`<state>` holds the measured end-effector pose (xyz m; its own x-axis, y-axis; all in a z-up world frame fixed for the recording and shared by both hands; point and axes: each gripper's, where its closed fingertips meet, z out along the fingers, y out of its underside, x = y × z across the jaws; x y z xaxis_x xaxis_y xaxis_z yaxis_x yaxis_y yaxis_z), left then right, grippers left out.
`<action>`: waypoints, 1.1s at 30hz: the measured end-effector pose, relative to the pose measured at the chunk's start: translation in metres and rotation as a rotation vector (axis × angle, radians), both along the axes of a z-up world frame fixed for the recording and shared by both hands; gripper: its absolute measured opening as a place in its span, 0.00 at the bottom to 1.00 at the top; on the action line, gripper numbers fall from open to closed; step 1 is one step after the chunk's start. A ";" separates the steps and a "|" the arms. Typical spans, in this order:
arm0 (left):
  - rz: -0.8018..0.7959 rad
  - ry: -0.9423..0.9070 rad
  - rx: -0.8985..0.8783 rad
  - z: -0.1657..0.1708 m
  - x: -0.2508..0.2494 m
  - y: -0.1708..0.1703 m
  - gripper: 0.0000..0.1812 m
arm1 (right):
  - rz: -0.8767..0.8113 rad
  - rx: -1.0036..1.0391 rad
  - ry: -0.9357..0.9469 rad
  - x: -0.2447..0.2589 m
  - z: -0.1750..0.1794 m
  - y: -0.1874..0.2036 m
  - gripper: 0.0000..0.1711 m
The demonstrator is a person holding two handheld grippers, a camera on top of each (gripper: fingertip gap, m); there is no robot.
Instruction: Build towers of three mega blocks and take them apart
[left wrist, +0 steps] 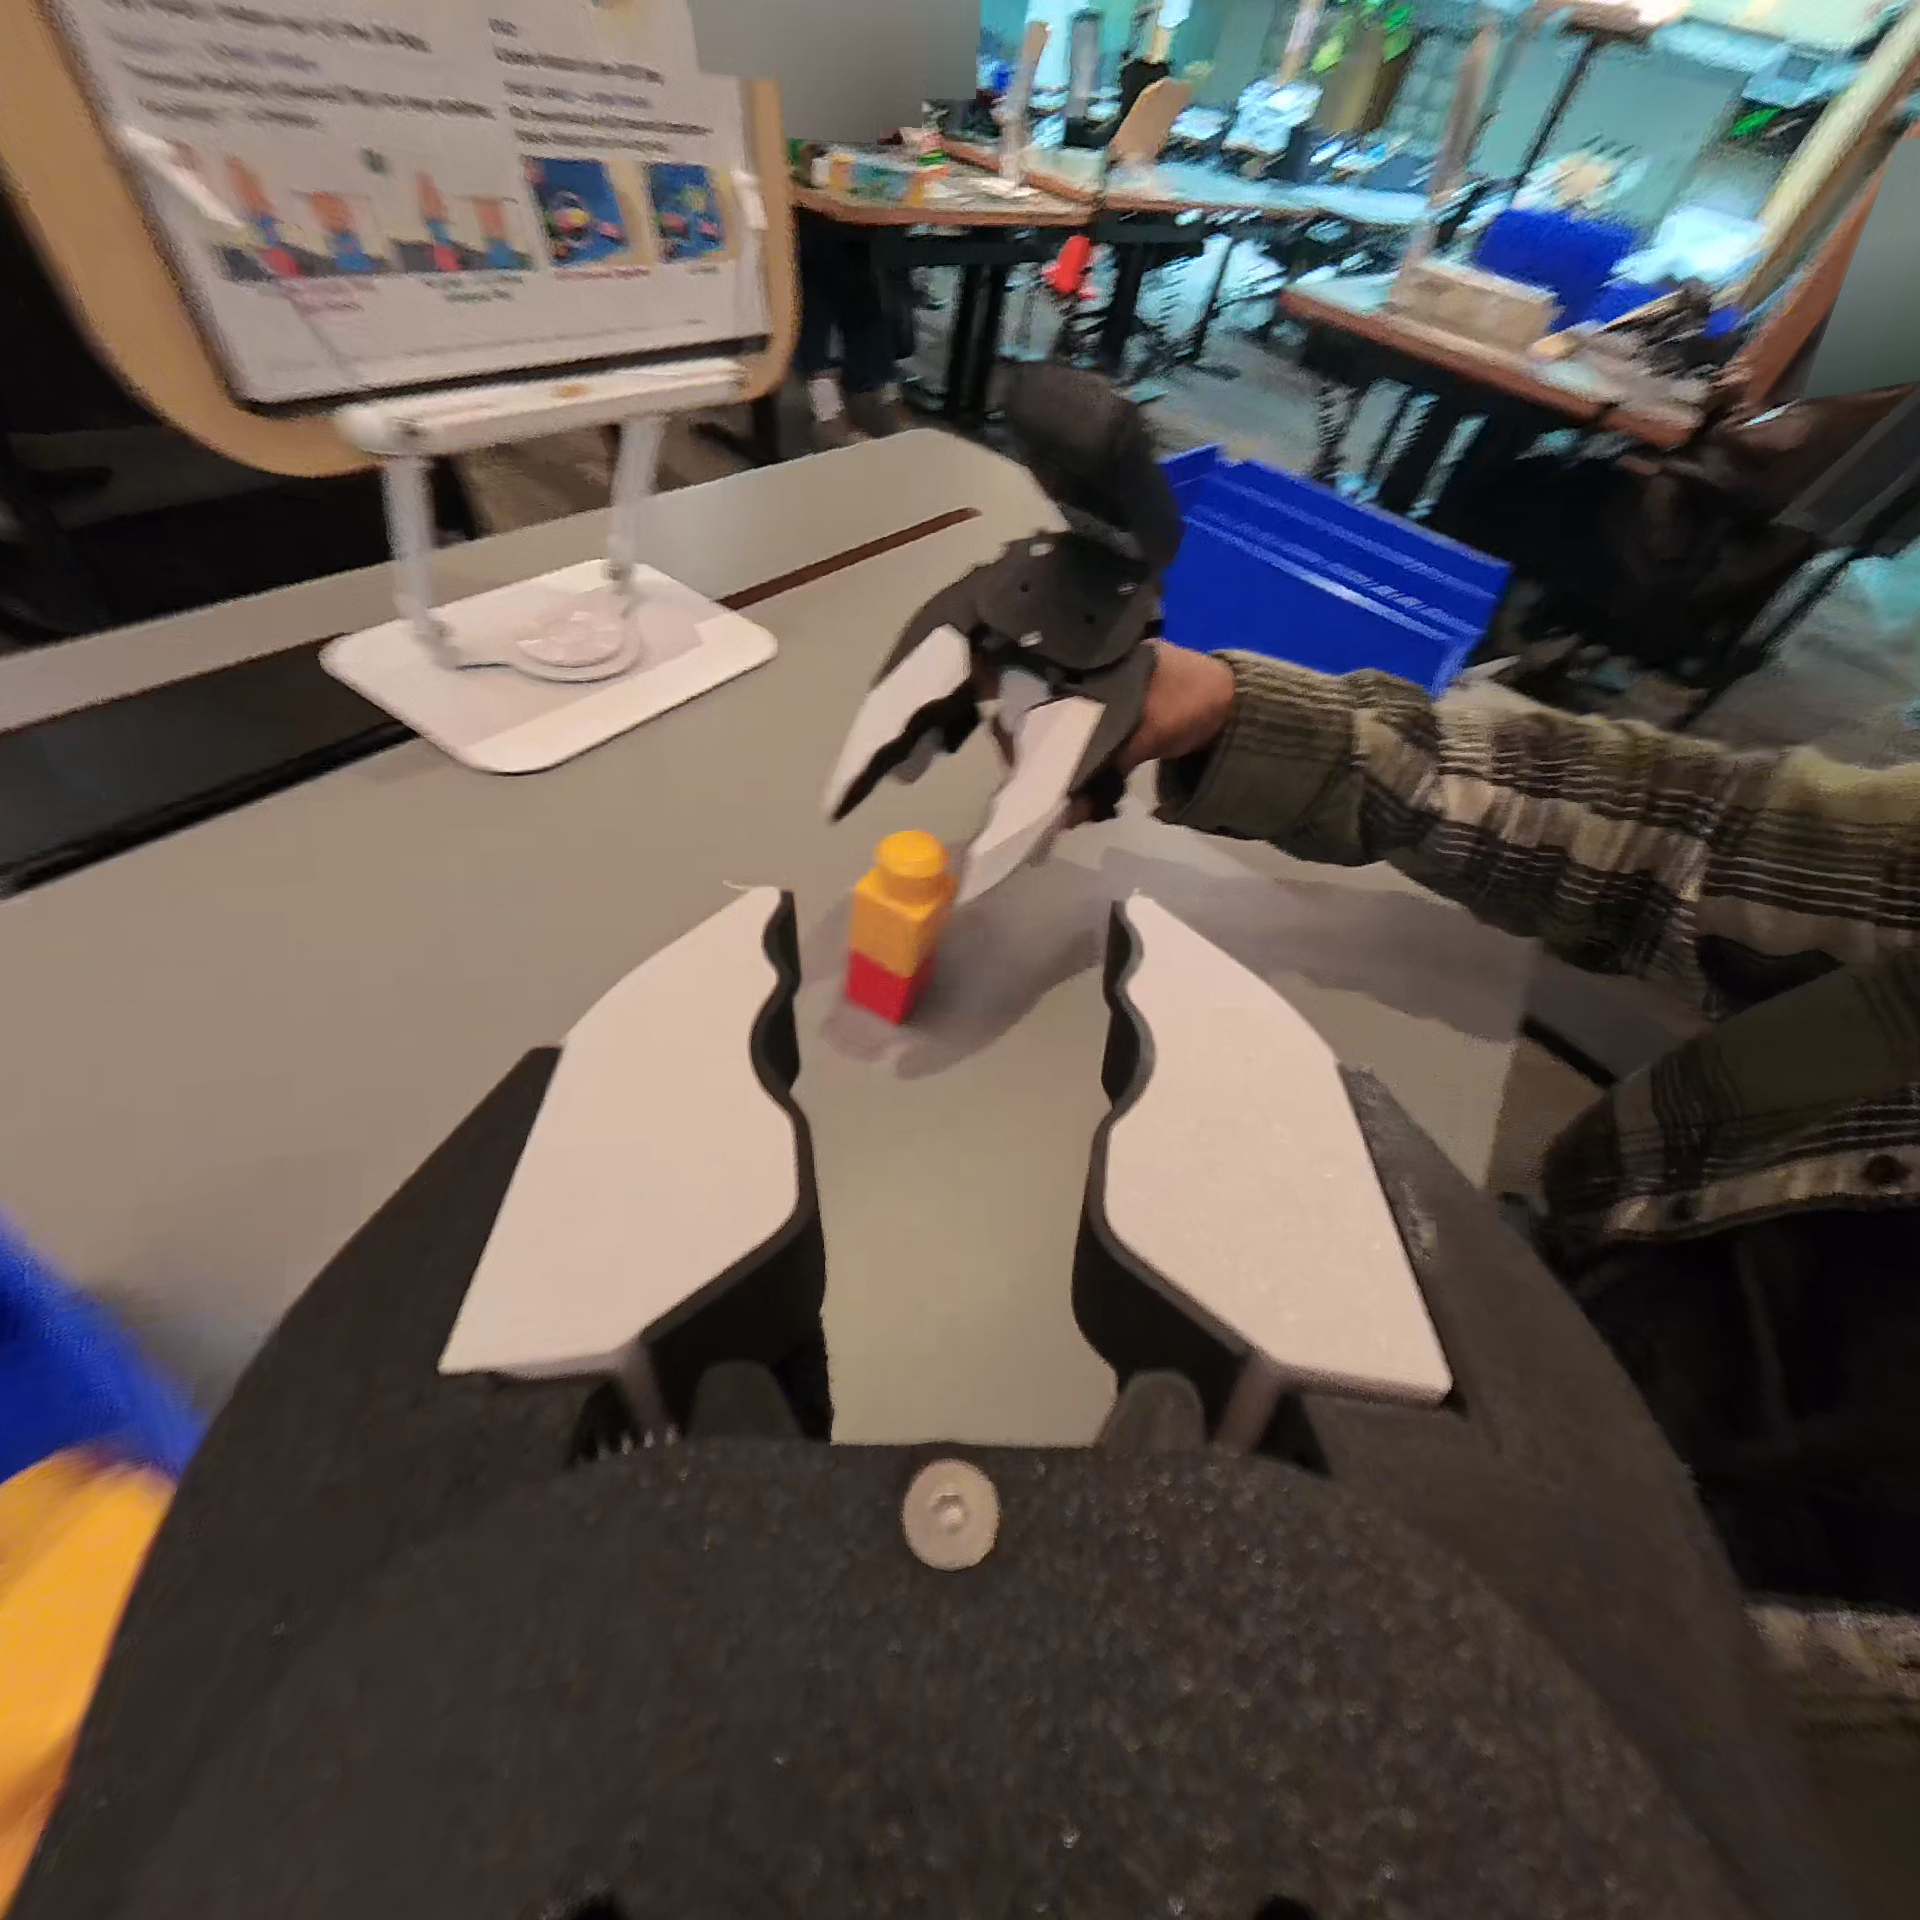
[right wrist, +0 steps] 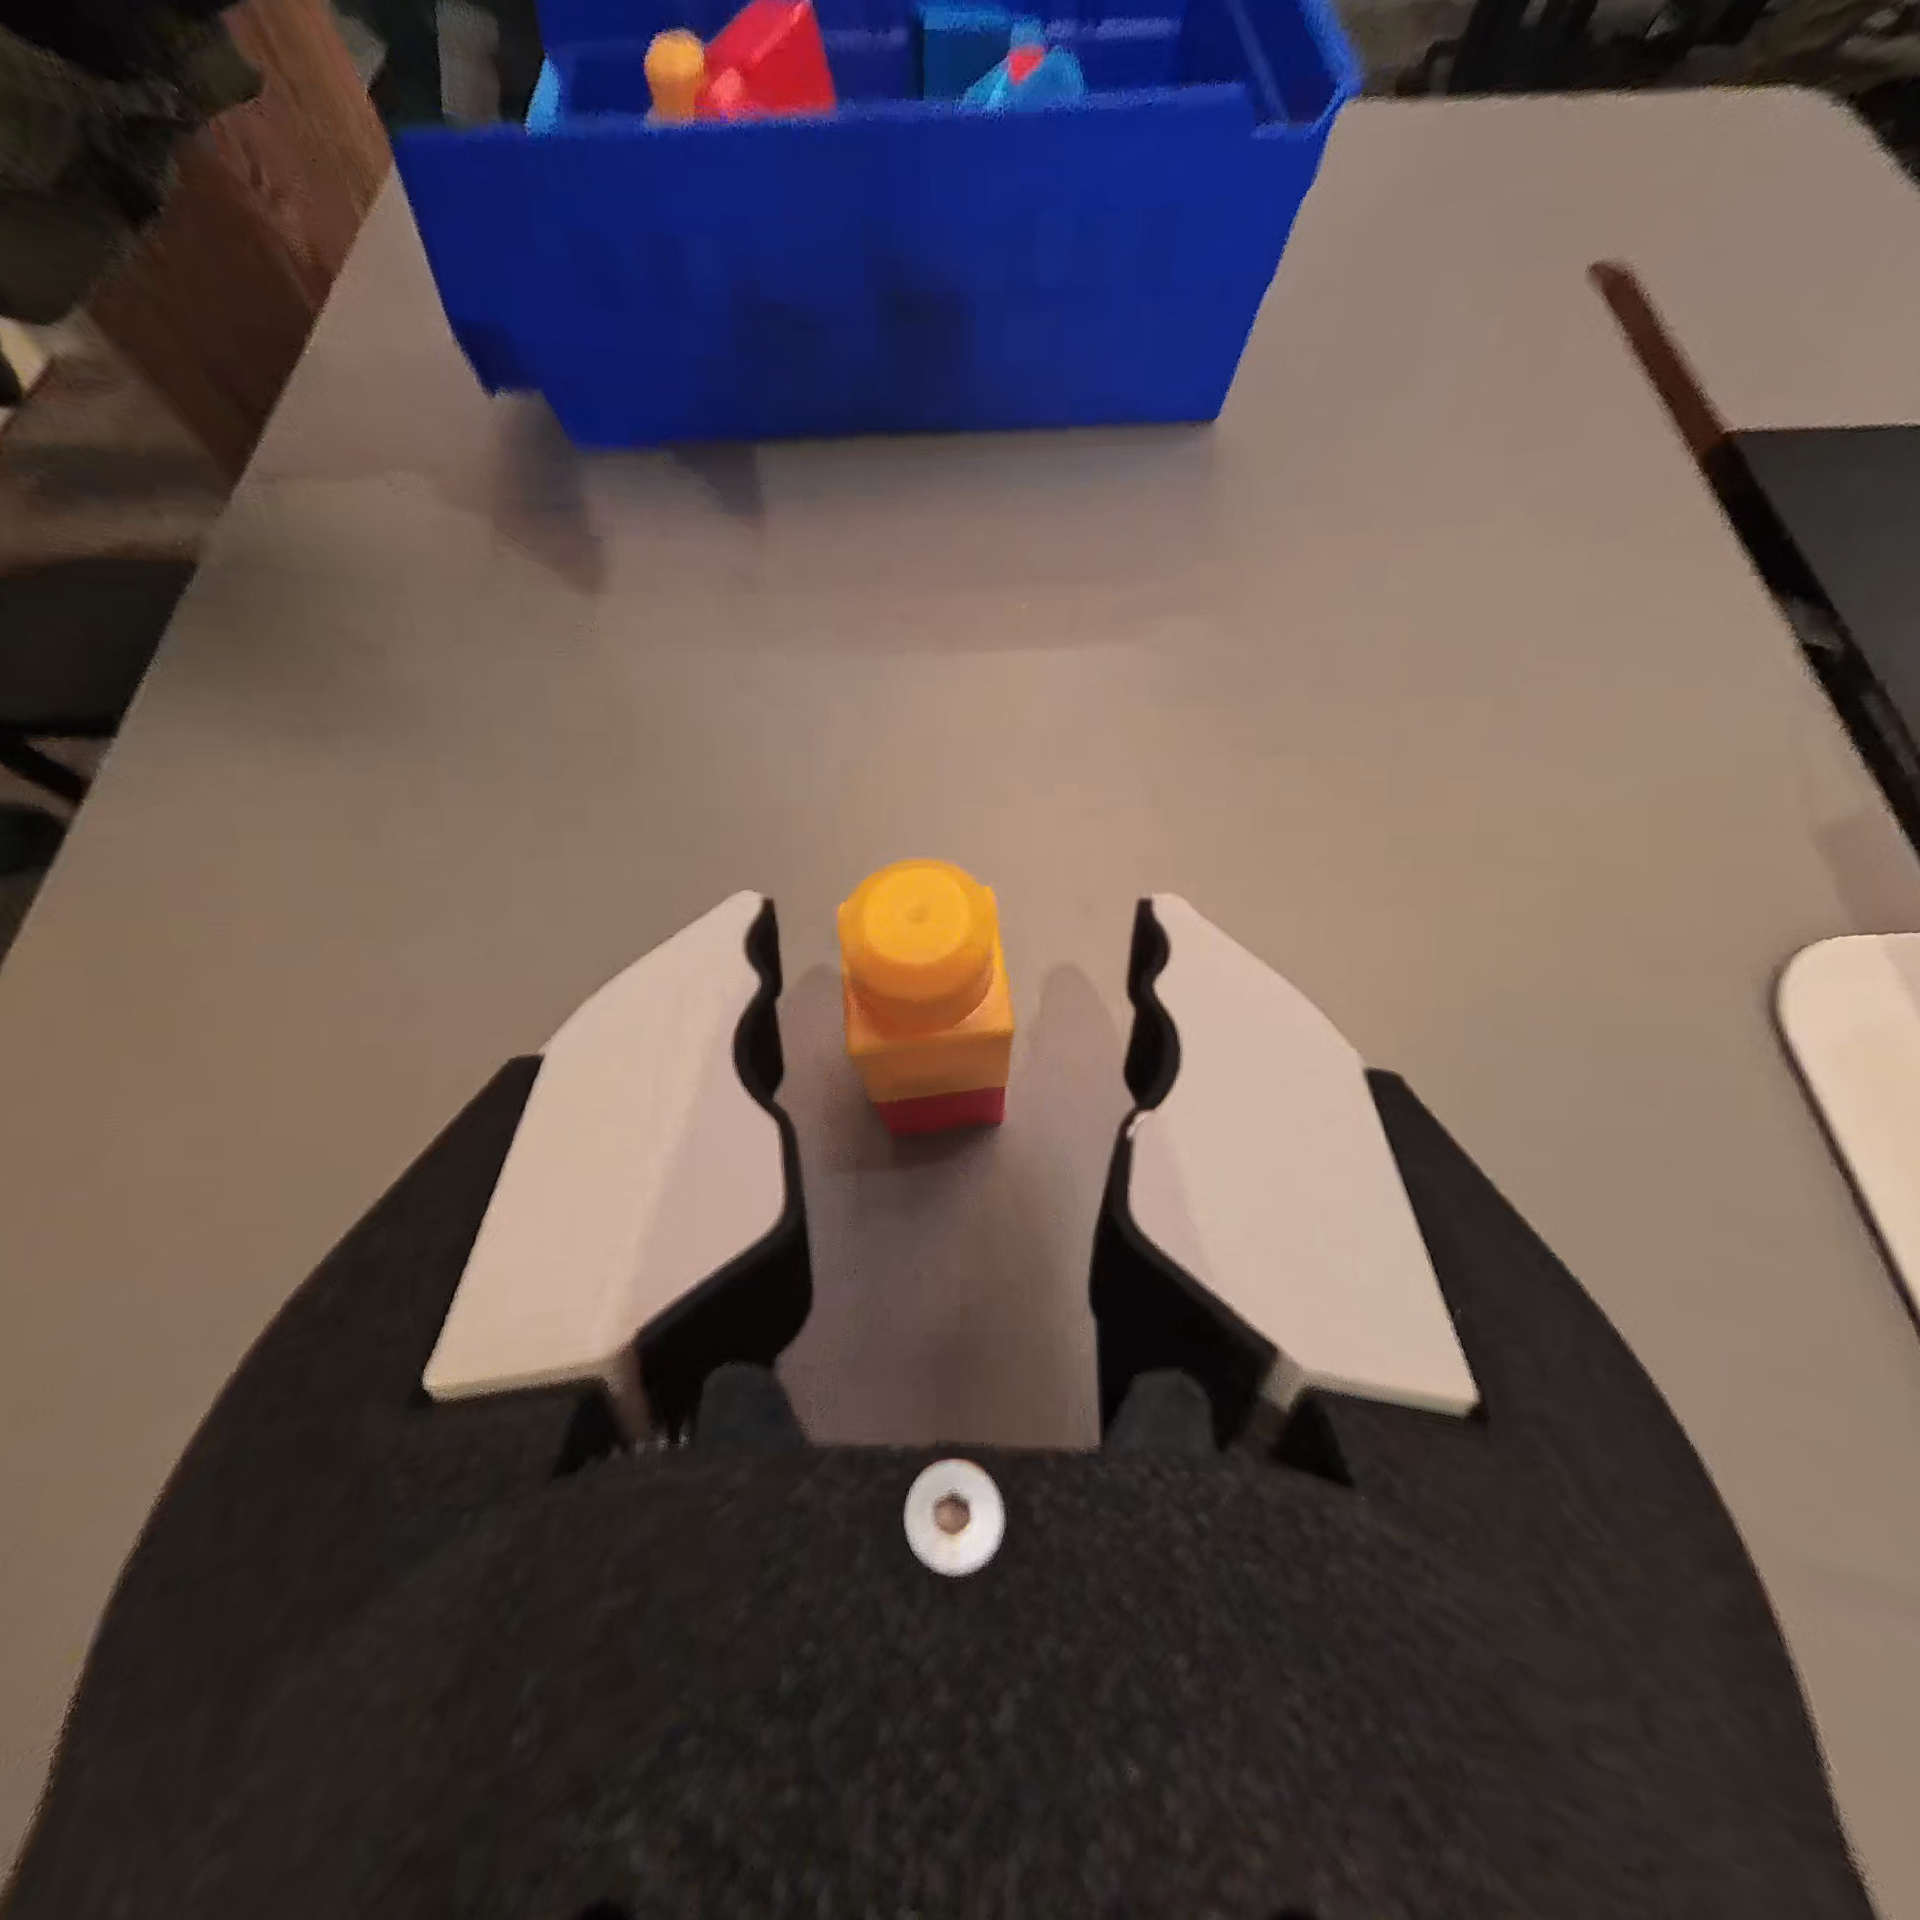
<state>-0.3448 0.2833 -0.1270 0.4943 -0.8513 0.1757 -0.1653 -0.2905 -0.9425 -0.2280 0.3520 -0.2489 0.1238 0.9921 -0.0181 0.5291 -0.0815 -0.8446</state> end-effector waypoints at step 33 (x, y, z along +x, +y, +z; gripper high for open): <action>0.131 0.742 -0.469 -0.164 -0.210 0.001 0.16 | -0.160 -0.036 0.194 0.101 0.031 -0.116 0.35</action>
<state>-0.5546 0.2846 -0.2914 0.7078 -0.7009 0.0876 -0.6249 -0.6792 -0.3850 -0.1274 0.2355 -0.2176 0.2701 0.9584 -0.0921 0.3354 -0.1833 -0.9241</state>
